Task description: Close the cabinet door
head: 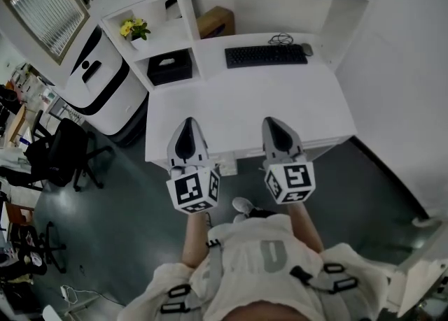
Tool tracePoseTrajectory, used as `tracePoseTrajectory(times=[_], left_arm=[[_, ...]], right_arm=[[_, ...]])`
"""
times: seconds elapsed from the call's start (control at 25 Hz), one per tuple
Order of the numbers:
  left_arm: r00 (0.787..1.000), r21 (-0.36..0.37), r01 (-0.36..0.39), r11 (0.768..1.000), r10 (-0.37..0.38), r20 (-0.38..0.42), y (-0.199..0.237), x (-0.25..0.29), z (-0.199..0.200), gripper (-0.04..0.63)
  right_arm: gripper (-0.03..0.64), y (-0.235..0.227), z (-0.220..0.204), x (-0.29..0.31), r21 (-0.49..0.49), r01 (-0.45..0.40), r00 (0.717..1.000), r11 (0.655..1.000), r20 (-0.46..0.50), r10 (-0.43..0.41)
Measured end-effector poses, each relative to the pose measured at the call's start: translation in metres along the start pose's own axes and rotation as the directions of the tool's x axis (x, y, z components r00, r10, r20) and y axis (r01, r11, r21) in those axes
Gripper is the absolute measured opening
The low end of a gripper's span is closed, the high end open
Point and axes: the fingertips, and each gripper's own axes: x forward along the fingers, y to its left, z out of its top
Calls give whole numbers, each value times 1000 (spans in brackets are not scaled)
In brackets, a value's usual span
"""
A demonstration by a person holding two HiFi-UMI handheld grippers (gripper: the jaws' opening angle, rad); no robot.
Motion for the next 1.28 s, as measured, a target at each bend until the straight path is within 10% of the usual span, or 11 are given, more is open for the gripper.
tracePoseTrajectory(times=[0.68,1.28], left_arm=[[986,32,-166,986,167,-8,46,-14,6,5],[853,42,-522,852,522,6,153,-119,17,5]], right_arm=[[5,32,-7,36,25,-163,986,986,-22,164],[5,202,-11,78,-9,-585,811,811,-42,584]])
